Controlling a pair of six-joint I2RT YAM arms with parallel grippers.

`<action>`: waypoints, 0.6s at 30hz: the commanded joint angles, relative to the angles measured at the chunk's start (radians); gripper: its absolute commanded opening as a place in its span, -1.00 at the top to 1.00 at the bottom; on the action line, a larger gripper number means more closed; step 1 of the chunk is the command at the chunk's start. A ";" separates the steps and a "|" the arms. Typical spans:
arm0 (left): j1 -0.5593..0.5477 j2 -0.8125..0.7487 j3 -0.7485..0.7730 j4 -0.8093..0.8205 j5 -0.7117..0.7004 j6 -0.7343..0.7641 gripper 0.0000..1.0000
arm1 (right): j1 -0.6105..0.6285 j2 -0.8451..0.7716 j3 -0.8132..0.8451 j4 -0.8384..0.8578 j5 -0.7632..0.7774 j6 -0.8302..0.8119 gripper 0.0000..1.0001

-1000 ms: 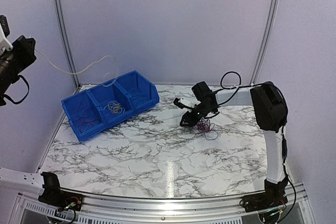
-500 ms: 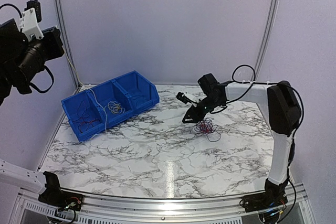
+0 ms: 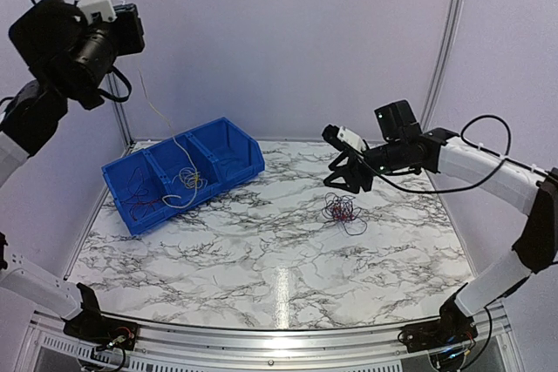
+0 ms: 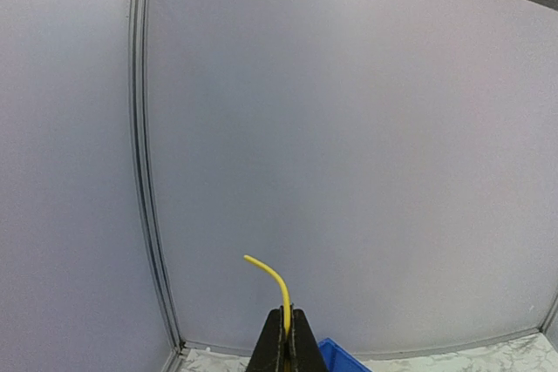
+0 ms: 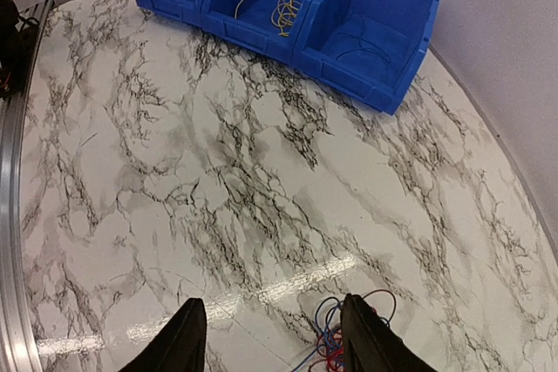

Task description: Untangle the cables

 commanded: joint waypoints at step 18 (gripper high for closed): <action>0.446 0.327 0.016 0.105 0.138 -0.054 1.00 | -0.121 -0.174 -0.377 0.329 -0.011 -0.055 -0.21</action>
